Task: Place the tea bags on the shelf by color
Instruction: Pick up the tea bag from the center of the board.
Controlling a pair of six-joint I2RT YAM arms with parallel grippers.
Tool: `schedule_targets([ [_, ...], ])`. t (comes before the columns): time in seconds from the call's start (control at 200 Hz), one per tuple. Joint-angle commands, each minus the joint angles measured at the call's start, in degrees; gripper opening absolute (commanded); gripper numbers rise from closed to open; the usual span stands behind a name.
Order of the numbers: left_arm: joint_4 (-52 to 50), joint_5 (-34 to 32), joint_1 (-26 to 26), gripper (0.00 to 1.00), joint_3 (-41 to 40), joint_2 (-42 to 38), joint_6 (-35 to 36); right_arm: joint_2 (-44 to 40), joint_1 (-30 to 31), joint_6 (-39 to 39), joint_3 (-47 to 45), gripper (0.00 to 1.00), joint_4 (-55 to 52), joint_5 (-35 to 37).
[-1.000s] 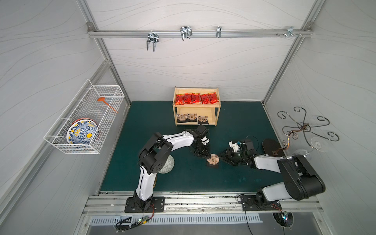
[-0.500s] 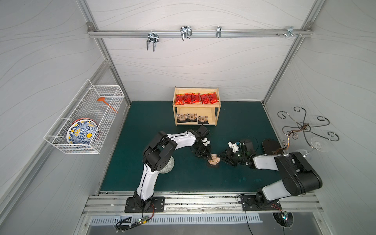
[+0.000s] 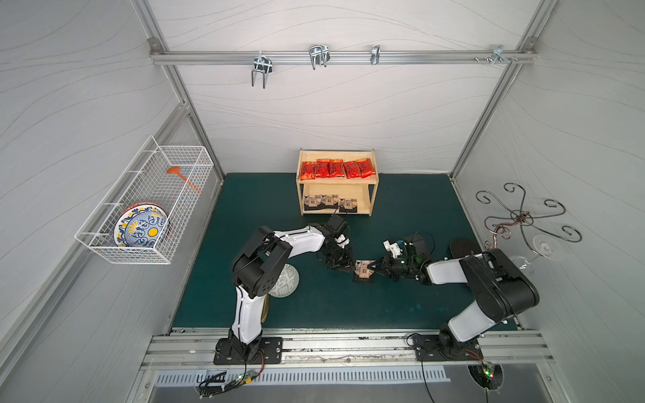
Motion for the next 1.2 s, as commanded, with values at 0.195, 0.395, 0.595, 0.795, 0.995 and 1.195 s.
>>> schedule_targets([
  [0.195,21.0,16.6,8.3,0.71,-12.2,-16.9,-10.0,-8.1,0.2,-4.6,7.4,0.00,-2.9,-13.2],
  [0.395,29.6,21.5,8.3,0.62,-15.2,-19.4,-14.1,-9.5,6.9,-5.6,13.6,0.00,-5.0,-14.6],
  [0.595,30.8,21.3,9.3,0.41,-17.0,-23.8,-14.2,-7.2,7.5,-5.5,15.5,0.00,-5.7,-14.4],
  [0.795,31.2,20.6,11.4,0.34,-19.0,-26.0,-14.7,-6.5,7.7,-5.3,16.3,0.00,-6.2,-14.4],
  [0.995,30.3,19.9,11.8,0.20,-19.3,-27.2,-14.0,-6.3,7.7,-6.0,17.7,0.00,-7.5,-14.5],
  [1.195,27.2,19.1,11.9,0.00,-18.7,-27.3,-11.9,-5.6,7.3,-8.7,20.2,0.02,-11.2,-15.1],
])
